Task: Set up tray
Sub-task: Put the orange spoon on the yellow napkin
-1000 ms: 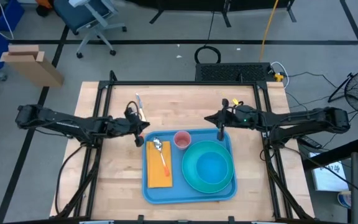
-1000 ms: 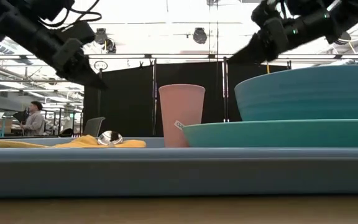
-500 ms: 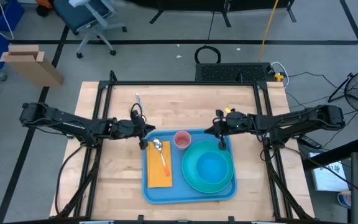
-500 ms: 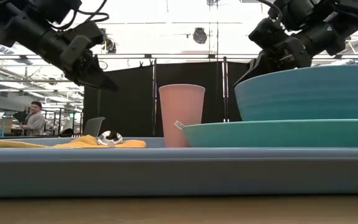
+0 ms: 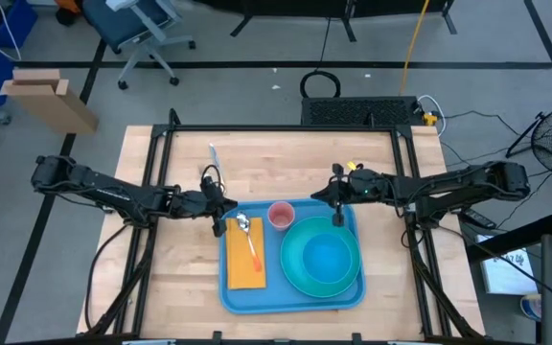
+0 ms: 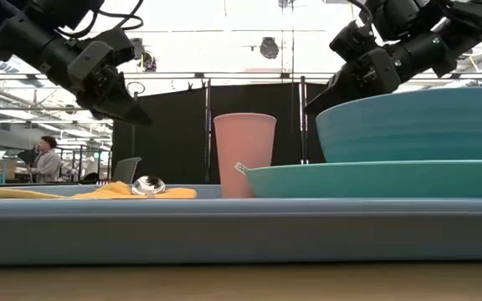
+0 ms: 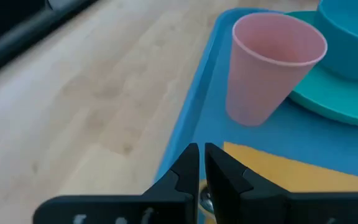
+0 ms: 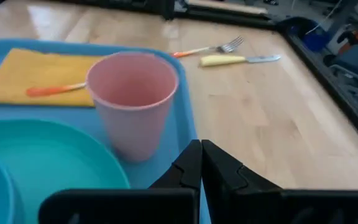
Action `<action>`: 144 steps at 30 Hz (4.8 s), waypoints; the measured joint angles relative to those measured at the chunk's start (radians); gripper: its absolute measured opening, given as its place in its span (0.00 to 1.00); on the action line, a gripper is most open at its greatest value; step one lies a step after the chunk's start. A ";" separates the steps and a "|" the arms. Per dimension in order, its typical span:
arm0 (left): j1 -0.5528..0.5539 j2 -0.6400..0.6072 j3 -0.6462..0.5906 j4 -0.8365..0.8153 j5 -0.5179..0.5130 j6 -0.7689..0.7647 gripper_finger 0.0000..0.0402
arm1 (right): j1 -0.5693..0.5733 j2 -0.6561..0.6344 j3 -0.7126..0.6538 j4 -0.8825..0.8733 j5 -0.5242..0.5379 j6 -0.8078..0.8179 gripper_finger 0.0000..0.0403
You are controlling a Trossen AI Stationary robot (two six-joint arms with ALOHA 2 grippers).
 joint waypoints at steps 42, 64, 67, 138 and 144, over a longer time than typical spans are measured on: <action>0.123 0.187 0.006 -0.009 0.293 -0.011 0.57 | -0.057 -0.048 0.000 0.000 -0.025 -0.001 0.00; 0.124 0.272 0.006 0.057 0.299 0.058 0.34 | -0.057 -0.048 0.000 -0.003 -0.025 0.000 0.00; 0.124 0.272 0.006 0.057 0.297 0.079 0.33 | -0.057 -0.048 0.000 -0.004 -0.025 0.000 0.00; 0.292 0.344 0.239 -0.293 0.570 0.374 0.29 | -0.058 -0.047 0.000 -0.008 -0.022 -0.016 0.00; 0.329 0.344 0.239 -0.303 0.653 0.407 0.29 | -0.058 -0.047 0.000 -0.008 -0.022 -0.017 0.00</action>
